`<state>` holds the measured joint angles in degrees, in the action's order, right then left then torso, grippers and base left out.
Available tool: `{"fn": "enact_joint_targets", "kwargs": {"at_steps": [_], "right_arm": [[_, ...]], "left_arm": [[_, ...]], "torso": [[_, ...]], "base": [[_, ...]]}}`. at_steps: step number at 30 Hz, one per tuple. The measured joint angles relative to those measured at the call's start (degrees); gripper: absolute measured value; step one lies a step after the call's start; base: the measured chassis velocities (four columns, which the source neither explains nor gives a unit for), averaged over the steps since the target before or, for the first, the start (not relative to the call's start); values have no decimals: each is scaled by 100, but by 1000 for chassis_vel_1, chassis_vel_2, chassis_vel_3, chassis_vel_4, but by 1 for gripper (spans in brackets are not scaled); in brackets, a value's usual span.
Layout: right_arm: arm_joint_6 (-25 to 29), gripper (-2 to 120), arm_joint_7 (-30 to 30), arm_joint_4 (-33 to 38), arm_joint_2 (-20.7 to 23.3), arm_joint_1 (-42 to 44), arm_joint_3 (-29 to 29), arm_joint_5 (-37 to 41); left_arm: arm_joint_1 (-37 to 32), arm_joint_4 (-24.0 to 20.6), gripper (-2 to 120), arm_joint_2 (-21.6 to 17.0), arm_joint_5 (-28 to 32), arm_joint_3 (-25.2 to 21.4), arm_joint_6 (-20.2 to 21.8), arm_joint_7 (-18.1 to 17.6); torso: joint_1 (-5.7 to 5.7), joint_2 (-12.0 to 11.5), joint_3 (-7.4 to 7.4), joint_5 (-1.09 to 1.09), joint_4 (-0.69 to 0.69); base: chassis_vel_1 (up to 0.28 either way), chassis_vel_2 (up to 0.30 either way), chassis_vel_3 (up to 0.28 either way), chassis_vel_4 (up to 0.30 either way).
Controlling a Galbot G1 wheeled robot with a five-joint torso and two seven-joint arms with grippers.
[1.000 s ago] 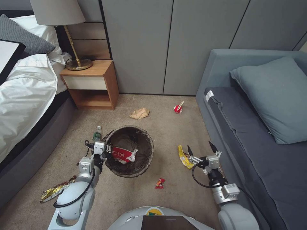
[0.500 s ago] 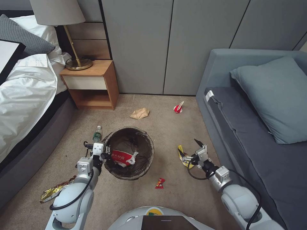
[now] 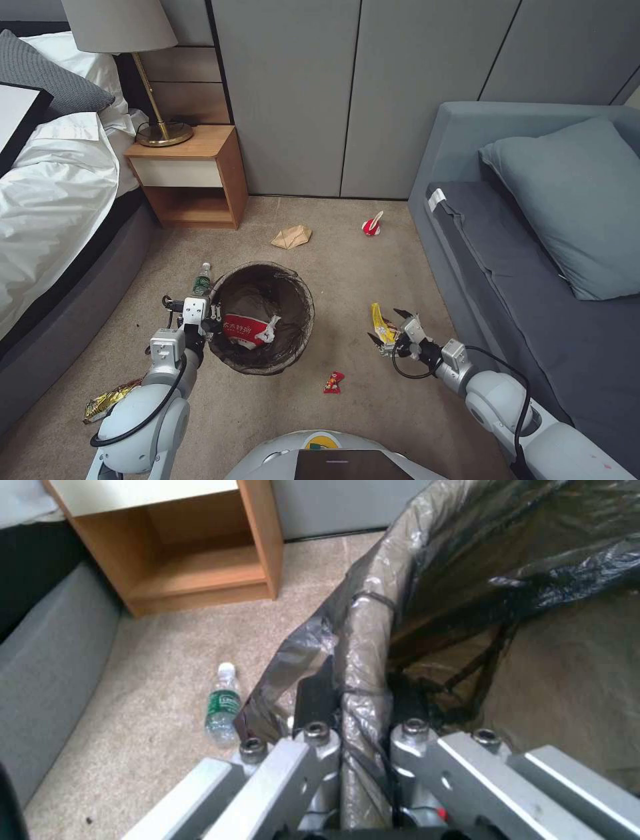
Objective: Pick up the trash bin, then pick up the garbage from the floor and place it into the trash bin.
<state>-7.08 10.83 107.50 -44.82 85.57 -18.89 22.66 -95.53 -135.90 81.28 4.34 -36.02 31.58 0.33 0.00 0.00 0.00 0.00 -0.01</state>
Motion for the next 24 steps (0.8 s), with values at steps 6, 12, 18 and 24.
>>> {"fn": "enact_joint_targets", "kwargs": {"at_steps": [6, 12, 18, 24], "right_arm": [[-265, 100, -228, -471, -142, -260, 127, 263], [-418, 100, -330, -798, -266, -525, 268, 409], [-673, 100, -636, -1261, -418, -930, 545, 676], [-855, 100, -708, -1685, -553, -1265, 771, 796]], "left_arm": [[-131, -82, 3, 87, -136, 40, -35, 15], [-194, -135, 3, 80, -151, 50, -35, 25], [-193, -135, 3, 52, -126, 36, -32, 28], [-226, -178, 3, 55, -120, 55, -23, 31]], "torso": [[0, 0, 0, 0, 1], [0, 0, 0, -1, 0], [0, 0, 0, -1, 1], [0, 0, 0, -1, 1]], "base": [[0, 0, 0, 0], [0, 0, 0, 0], [0, 0, 0, 0], [0, 0, 0, 0]]}}
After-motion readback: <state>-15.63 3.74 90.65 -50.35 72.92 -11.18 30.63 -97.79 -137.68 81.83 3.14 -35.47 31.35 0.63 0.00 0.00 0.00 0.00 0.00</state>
